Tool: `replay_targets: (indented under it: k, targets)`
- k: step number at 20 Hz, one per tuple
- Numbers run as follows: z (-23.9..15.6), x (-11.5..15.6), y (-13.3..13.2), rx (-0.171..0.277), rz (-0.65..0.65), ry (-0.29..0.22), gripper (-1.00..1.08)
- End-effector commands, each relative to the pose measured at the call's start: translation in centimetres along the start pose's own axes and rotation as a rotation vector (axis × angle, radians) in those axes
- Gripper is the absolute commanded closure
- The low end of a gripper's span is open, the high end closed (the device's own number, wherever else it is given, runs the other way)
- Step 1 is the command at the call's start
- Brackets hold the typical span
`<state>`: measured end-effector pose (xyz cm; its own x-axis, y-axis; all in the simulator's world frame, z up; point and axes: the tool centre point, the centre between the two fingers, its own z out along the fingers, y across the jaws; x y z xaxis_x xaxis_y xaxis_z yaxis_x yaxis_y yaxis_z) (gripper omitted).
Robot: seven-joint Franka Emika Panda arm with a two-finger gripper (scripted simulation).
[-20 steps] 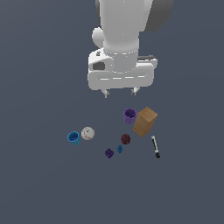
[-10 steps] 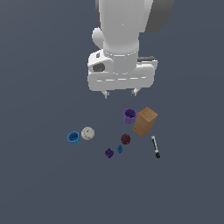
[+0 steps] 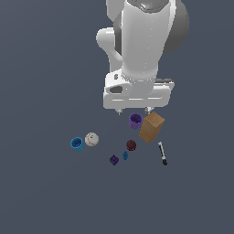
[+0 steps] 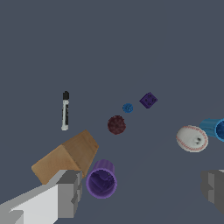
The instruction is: Pick up a designated object from a clutter of objects.
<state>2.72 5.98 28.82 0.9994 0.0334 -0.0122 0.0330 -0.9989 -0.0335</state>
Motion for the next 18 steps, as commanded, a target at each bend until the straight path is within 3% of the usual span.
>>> replay_targets:
  k: [1,10,18]
  targets:
    - [1.7,1.0,-1.2,-0.007,0.004,0.0,-0.92]
    - [10.1,4.3,-7.4,-0.029,0.021,0.005,-0.92]
    - [17.7,5.3,-12.9,-0.035,0.032,0.01,-0.92]
